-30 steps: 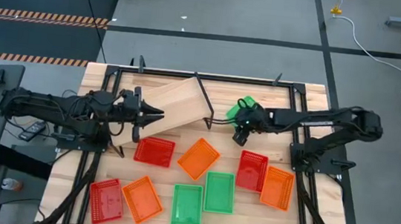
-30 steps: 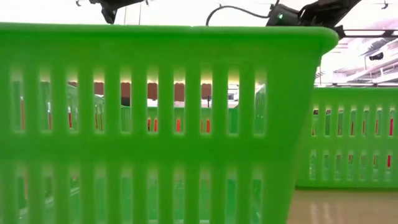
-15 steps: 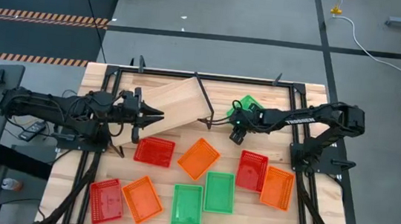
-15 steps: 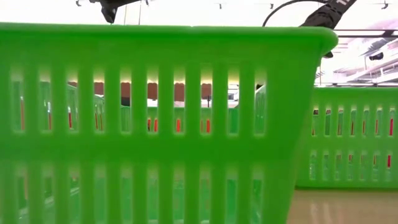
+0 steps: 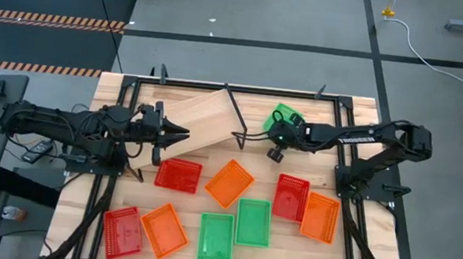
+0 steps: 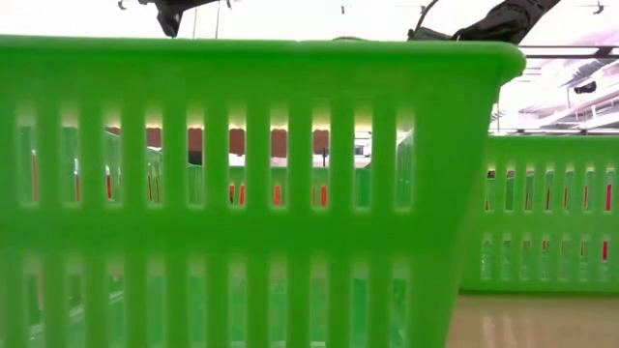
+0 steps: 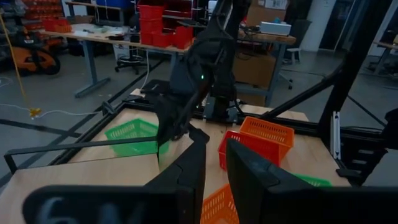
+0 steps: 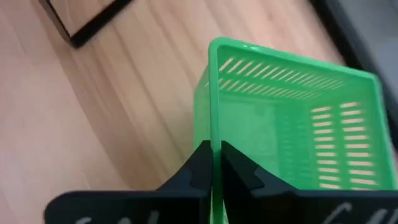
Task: Stack baskets on shelf by color
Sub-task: Put the top green bin on the shelf
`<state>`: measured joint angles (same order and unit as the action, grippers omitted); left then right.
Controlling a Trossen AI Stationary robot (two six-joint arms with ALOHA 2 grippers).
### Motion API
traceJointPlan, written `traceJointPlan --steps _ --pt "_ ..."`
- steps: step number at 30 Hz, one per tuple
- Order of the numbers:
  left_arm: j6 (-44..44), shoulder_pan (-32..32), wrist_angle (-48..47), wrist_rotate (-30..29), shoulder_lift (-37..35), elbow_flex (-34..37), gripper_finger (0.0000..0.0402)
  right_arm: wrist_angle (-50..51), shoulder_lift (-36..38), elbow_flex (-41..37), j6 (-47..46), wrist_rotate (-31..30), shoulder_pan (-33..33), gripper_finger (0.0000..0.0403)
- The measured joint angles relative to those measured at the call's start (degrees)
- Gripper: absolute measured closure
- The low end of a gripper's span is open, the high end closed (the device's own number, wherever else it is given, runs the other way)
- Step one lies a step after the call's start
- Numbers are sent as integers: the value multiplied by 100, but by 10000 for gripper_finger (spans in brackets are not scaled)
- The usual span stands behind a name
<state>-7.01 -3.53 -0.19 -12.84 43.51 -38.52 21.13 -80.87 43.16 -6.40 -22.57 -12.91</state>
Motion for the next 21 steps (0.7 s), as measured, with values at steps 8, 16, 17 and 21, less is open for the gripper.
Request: traceJointPlan --steps 8,16,17,21 --pt "-32 2 -2 0 0 2 335 150 649 624 1387 -212 197 385" --pt "-142 2 -2 0 0 2 335 100 772 1906 2843 -814 629 388" --pt "-142 2 -2 0 0 2 335 4 734 2053 2894 -746 670 388" --pt "-142 2 2 0 0 2 334 -213 515 2436 3055 -60 804 386"
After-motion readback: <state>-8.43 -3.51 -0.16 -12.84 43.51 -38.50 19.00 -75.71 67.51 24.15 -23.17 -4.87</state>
